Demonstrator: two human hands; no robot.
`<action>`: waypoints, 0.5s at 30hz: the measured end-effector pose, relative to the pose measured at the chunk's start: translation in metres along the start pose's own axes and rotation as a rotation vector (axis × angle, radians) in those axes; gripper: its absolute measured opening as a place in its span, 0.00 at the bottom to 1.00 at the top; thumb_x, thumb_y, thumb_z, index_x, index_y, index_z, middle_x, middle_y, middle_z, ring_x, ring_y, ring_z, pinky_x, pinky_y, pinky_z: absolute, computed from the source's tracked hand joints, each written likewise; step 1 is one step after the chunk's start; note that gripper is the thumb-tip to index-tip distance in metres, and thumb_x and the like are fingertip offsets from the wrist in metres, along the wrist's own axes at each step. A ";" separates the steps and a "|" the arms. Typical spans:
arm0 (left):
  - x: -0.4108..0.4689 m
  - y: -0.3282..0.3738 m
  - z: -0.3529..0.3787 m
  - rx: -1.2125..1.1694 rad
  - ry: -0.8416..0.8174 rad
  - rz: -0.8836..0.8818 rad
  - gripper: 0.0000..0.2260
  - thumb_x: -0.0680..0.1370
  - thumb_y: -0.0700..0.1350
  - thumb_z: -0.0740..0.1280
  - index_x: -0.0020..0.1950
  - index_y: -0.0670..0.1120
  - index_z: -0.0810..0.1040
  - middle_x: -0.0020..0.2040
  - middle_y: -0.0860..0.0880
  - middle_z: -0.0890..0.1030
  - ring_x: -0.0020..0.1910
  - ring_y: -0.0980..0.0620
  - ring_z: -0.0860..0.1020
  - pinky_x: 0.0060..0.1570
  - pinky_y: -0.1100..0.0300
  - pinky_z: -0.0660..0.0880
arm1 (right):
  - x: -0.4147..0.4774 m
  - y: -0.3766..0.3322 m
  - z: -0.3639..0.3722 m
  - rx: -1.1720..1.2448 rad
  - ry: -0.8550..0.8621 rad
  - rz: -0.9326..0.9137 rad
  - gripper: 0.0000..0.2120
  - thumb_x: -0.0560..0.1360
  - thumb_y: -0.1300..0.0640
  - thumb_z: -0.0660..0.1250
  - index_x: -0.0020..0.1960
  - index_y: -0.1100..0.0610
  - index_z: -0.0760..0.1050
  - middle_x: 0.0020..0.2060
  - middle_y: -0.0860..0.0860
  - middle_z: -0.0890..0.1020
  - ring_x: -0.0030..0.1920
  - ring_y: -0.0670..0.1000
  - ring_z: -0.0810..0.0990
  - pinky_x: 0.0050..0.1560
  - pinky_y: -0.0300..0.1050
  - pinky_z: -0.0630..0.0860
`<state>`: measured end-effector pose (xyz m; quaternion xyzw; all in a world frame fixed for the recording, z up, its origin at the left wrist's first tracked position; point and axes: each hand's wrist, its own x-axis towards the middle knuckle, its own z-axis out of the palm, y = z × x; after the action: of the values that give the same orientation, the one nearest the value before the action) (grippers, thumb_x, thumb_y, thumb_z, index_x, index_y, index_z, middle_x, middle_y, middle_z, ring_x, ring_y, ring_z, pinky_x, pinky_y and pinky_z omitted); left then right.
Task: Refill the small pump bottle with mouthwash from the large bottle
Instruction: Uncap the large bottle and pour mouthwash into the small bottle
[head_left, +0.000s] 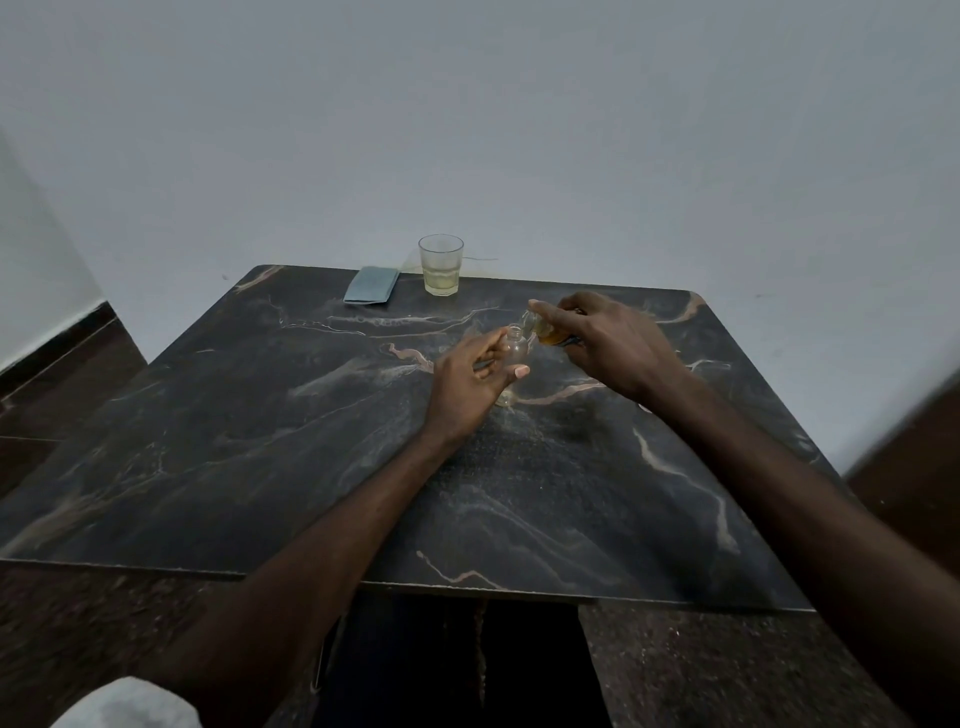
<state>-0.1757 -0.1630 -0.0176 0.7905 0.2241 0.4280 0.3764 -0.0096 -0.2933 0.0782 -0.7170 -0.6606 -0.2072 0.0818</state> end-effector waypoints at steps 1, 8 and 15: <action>0.000 0.000 0.000 -0.003 0.002 0.000 0.28 0.75 0.46 0.79 0.74 0.42 0.77 0.63 0.47 0.83 0.56 0.63 0.80 0.53 0.78 0.75 | 0.000 0.001 0.000 -0.007 -0.003 -0.001 0.33 0.79 0.60 0.69 0.80 0.44 0.65 0.66 0.56 0.77 0.56 0.60 0.81 0.39 0.55 0.81; 0.000 -0.001 0.000 -0.011 0.002 0.005 0.28 0.75 0.46 0.79 0.74 0.42 0.76 0.65 0.45 0.82 0.59 0.56 0.81 0.54 0.77 0.76 | 0.002 0.002 -0.001 -0.034 -0.019 -0.003 0.33 0.79 0.59 0.68 0.80 0.43 0.63 0.67 0.56 0.76 0.57 0.60 0.81 0.38 0.52 0.80; -0.001 0.001 -0.001 -0.014 0.000 0.004 0.28 0.75 0.45 0.79 0.73 0.42 0.76 0.63 0.46 0.82 0.58 0.57 0.80 0.55 0.76 0.76 | 0.004 0.004 0.000 -0.053 -0.026 -0.019 0.33 0.79 0.59 0.68 0.80 0.44 0.63 0.67 0.55 0.77 0.55 0.60 0.82 0.36 0.51 0.79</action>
<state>-0.1766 -0.1637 -0.0172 0.7883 0.2196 0.4303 0.3810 -0.0055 -0.2905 0.0804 -0.7151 -0.6628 -0.2161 0.0520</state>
